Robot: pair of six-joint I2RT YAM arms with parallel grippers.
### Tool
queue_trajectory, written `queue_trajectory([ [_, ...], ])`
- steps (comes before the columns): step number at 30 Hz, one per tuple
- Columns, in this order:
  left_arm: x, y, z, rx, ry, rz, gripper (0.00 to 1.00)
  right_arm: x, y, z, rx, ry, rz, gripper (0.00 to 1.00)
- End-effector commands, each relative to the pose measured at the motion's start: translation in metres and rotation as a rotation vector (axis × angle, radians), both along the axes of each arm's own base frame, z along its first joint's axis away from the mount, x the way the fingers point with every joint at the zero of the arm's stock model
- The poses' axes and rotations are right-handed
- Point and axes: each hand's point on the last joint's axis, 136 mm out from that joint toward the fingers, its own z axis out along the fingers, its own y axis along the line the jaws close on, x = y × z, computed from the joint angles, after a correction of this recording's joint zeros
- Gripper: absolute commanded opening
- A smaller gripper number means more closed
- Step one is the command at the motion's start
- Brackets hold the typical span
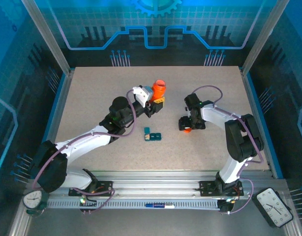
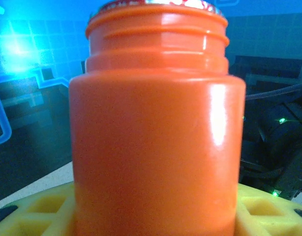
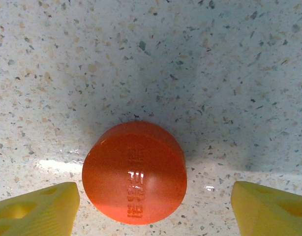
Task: Sort the pills into containers
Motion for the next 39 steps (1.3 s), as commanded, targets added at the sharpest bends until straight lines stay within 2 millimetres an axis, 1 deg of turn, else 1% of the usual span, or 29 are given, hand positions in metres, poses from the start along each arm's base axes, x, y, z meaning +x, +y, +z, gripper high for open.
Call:
queue_trajectory([
  [1,-0.002,0.001,-0.003,-0.031,0.007,-0.019,0.00,0.000,0.005,-0.004,-0.013,0.020,0.027,0.81],
  [7,-0.001,0.004,-0.014,-0.029,0.038,-0.015,0.00,0.006,0.008,-0.007,-0.019,0.021,0.031,0.79],
  [13,0.001,0.006,-0.023,-0.029,0.059,-0.013,0.00,0.010,0.010,-0.007,-0.018,0.018,0.036,0.74],
  [16,0.002,0.006,-0.026,-0.030,0.065,-0.014,0.00,0.009,0.010,-0.008,-0.016,0.025,0.038,0.72],
  [25,0.004,0.007,-0.026,-0.039,0.068,-0.019,0.00,0.000,0.014,-0.015,-0.025,0.046,0.054,0.72],
  [30,0.004,0.006,-0.027,-0.042,0.072,-0.023,0.00,-0.003,0.015,-0.018,-0.035,0.053,0.058,0.65],
  [34,0.007,0.007,-0.029,-0.048,0.077,-0.021,0.00,-0.003,0.014,-0.017,-0.041,0.049,0.062,0.60],
  [37,0.009,0.006,-0.030,-0.055,0.078,-0.022,0.00,-0.003,0.014,-0.014,-0.041,0.043,0.065,0.54],
  [39,0.011,0.006,-0.031,-0.063,0.079,-0.021,0.00,-0.002,0.014,-0.009,-0.039,0.030,0.070,0.49],
])
